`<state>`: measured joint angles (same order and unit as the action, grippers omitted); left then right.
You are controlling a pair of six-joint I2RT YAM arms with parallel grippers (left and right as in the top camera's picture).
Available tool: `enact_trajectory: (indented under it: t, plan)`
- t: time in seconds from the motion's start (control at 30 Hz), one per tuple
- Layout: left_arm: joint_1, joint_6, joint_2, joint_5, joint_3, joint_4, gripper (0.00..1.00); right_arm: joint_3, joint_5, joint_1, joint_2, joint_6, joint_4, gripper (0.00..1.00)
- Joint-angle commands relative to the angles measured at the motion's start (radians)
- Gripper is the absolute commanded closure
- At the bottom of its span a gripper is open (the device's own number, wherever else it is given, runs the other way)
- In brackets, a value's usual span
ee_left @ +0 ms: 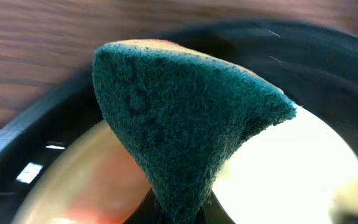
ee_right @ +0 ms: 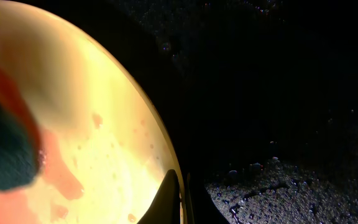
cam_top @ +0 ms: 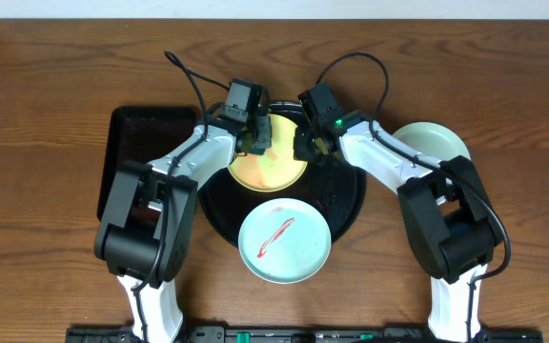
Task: Clean dirty plates on tray and stack at the side
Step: 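Scrub the yellow plate with sponge while right gripper holds its rim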
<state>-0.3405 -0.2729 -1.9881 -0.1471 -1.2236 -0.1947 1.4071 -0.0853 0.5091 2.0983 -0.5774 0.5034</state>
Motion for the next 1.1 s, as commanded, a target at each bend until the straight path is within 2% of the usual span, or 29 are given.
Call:
enact_trajectory:
  t: [0.0,0.1,0.33,0.43,0.53,0.77,0.93,1.07]
  plan:
    - [-0.019,0.018,-0.007,-0.197,0.011,-0.002,0.92,-0.051,0.143,0.006,0.048,-0.001,0.019,0.99]
    - [-0.016,0.018,-0.007,-0.159,0.011,0.037,0.93,-0.055,0.143,0.006,0.048,-0.001,0.010,0.99]
    - [-0.015,0.018,-0.007,0.322,0.011,0.076,0.92,-0.056,0.144,0.007,0.048,-0.001,0.011,0.99]
    - [-0.016,0.018,-0.007,0.412,0.011,0.036,0.92,-0.056,0.144,0.007,0.048,-0.001,0.010,0.99]
    - [-0.016,0.016,-0.007,0.340,0.011,-0.094,0.93,-0.056,0.144,0.007,0.048,-0.001,0.010,0.99]
    - [-0.016,0.018,-0.007,-0.133,0.011,-0.317,0.92,-0.056,0.144,0.007,0.048,-0.001,0.009,0.99]
    - [-0.016,0.082,-0.007,-0.395,0.011,-0.302,0.93,-0.056,0.144,0.007,0.048,-0.001,0.009,0.99]
    - [-0.016,0.082,-0.007,-0.381,0.011,-0.228,0.93,-0.056,0.144,0.007,0.048,-0.001,0.010,0.99]
